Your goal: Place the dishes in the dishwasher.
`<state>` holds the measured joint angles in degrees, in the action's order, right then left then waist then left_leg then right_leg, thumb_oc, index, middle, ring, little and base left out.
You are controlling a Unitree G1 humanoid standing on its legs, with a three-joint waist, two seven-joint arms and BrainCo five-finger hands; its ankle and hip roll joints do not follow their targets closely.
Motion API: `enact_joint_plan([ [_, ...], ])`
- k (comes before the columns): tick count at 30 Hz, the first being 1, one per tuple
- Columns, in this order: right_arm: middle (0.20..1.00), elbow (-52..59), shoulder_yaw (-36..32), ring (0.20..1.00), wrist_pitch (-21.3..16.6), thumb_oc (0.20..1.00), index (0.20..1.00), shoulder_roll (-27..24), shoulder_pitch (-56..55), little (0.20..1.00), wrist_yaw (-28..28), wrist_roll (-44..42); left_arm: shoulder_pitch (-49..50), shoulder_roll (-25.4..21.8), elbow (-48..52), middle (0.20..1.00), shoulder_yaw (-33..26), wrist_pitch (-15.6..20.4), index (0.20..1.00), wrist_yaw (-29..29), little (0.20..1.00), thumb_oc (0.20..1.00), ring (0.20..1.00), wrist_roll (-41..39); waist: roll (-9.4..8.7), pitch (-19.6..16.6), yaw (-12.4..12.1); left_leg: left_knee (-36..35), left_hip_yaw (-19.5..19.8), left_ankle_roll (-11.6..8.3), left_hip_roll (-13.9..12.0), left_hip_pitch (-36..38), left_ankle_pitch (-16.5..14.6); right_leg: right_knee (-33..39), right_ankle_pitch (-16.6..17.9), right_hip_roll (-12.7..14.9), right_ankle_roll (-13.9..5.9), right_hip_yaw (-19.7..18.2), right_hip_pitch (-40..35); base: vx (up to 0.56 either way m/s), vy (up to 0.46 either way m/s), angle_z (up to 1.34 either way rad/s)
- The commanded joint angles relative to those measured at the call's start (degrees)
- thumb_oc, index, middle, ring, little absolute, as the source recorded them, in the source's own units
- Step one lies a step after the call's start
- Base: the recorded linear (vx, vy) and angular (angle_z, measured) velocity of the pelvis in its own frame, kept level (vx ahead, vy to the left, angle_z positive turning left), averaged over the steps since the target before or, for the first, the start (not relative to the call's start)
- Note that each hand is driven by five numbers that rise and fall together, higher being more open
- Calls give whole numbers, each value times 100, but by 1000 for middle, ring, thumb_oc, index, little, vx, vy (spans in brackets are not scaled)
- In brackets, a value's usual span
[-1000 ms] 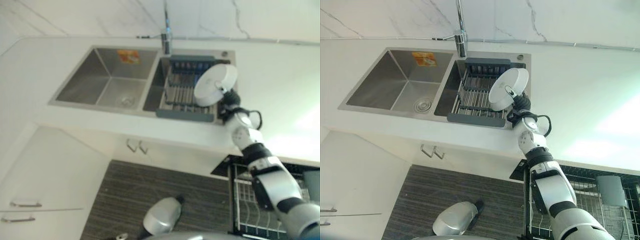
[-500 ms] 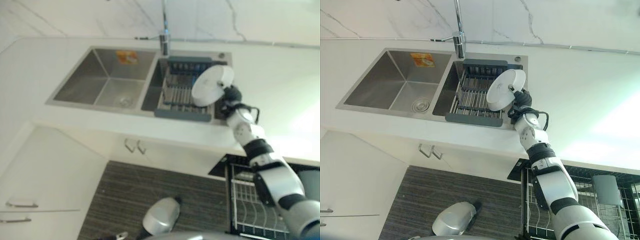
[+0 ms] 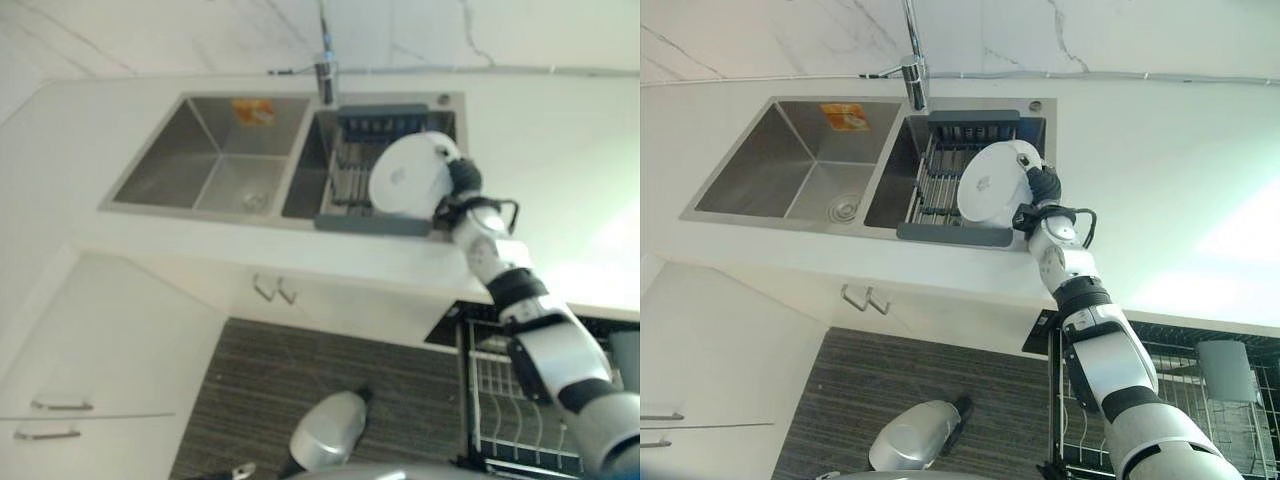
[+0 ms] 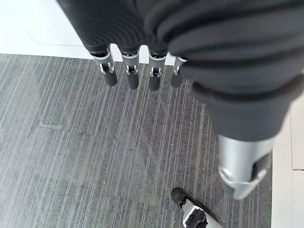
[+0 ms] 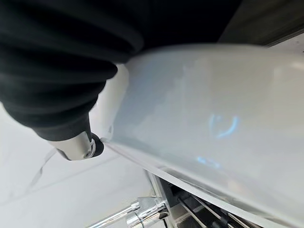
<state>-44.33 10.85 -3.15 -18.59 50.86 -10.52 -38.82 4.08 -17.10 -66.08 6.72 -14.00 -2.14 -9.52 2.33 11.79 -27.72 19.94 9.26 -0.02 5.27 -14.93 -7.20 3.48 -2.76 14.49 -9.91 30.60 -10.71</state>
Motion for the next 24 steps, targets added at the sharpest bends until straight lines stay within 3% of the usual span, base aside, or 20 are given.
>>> enact_joint_plan([
  [1,200,536,129,200,-644,200,200,-216,199,200,88,44,161,-473,-103,1000,354,-111,1000,-7,1000,1000,1000,273,-182,-227,-62,-1208,161,-464,-389,-162,1000,-189,323,431,-206,57,-746,-43,-37,-5],
  [6,200,895,-13,200,-889,200,200,-140,93,200,-105,-301,236,-455,-54,1000,350,-81,1000,-57,1000,1000,1000,236,-206,-255,-10,-1255,85,-480,-455,-83,984,-125,362,407,-221,25,-752,-57,-51,-6],
  [11,200,1279,-338,200,-1384,200,200,215,-46,200,-624,-679,263,-409,-69,1000,347,-75,1000,-187,1000,1000,1000,241,-202,-362,49,-1448,3,-505,-541,101,992,-69,396,353,-227,6,-770,-56,-87,-14],
  [17,200,1745,-452,200,-1629,200,200,310,-302,200,-919,-739,260,-364,-34,1000,282,-129,1000,-302,1000,1000,1000,309,-248,-460,202,-1728,-65,-504,-601,361,1021,-30,415,276,-221,-136,-731,-73,-93,-7],
  [20,200,2046,-485,200,-1745,200,200,330,-487,200,-1013,-863,255,-337,-18,1000,286,-244,1000,-387,1000,1000,1000,228,-260,-507,332,-1843,-184,-452,-627,453,1143,-31,553,276,-216,-156,-649,-115,-60,-15],
  [24,200,2598,-518,200,-2035,200,200,545,-918,200,-998,-1172,145,-357,-352,1000,126,-129,1000,-396,1000,1000,1000,246,-351,-581,641,-2045,-446,-441,-732,742,1120,-43,608,218,-212,-375,-548,-138,-123,-26],
])
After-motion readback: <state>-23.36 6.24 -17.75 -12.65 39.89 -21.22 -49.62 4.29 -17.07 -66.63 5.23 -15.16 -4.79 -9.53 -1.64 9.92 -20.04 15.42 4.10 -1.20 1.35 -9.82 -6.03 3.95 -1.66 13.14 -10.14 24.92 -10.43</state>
